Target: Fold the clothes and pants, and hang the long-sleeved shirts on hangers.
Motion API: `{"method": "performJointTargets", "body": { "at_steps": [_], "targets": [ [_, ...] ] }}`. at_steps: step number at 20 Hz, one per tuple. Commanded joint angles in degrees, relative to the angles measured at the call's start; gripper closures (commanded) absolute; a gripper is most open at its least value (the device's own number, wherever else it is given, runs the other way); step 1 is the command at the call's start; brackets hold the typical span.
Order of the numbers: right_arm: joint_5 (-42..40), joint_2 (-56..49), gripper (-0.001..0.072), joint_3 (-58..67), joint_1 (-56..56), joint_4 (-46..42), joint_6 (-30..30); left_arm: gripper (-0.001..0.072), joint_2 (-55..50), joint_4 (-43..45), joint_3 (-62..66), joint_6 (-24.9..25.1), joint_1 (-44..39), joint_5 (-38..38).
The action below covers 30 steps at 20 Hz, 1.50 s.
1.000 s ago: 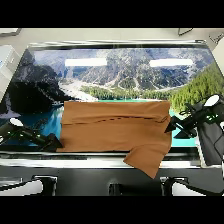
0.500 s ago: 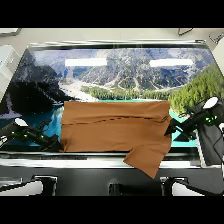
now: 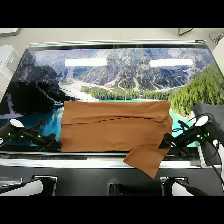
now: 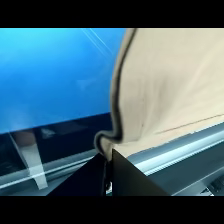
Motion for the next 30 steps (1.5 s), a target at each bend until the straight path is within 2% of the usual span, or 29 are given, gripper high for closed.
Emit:
{"method": "performJointTargets", "body": {
  "at_steps": [1,5,7,8,9,10,12,15,17,19,22,26,30],
  "targets": [
    [-3.2,0.4,0.0146,-3.4,0.0,0.7,-0.9,0.0687,1.5,-0.6,0.0,-0.2,0.8,-0.7],
    [-4.8,0.4,0.0147,-6.5,0.0,1.8,-1.4,0.0687,1.6,-0.7,0.0,-0.2,0.8,-0.8],
    [-7.2,0.4,0.0213,-7.8,0.0,5.5,-2.4,0.0687,1.6,-0.7,0.0,-0.2,0.8,-0.8],
    [-8.0,0.4,0.0311,-7.9,0.0,6.6,-2.8,0.0687,1.6,-0.7,0.0,-0.2,0.8,-0.8],
    [-8.2,0.5,0.0554,-7.6,0.0,7.1,-2.8,0.0687,1.6,-0.7,0.0,-0.2,0.8,-0.8],
    [-7.6,0.6,0.0661,-6.9,0.0,7.1,-2.8,0.0687,1.6,-0.7,0.0,-0.2,0.8,-0.7],
    [-3.9,0.6,0.0662,-3.1,0.0,7.1,-5.4,0.0687,1.7,-0.7,0.8,0.1,0.8,-1.6],
    [1.1,0.5,0.0664,8.0,0.0,6.9,-5.0,0.0688,1.7,-1.3,6.2,-0.2,0.8,-4.6],
    [1.4,-0.7,0.0664,15.9,0.3,7.0,-3.5,0.0688,1.4,-2.6,10.9,-2.8,0.6,-3.4],
    [0.4,-4.5,0.0664,23.3,2.8,6.9,-3.3,0.0686,-0.4,-4.4,16.0,-3.3,-0.8,-0.6],
    [-2.5,-13.9,0.0663,34.9,7.1,5.3,-0.7,0.0686,-7.4,-6.8,26.3,-5.2,-3.7,0.0],
    [-4.8,-25.4,0.0663,49.2,7.5,5.4,3.4,0.0685,-18.8,-7.0,40.6,-9.7,-5.2,-0.7],
    [-7.1,-31.2,0.0661,52.6,7.5,8.6,4.0,0.0685,-28.6,-8.6,50.2,-10.3,-7.6,-1.0]
  ]
}}
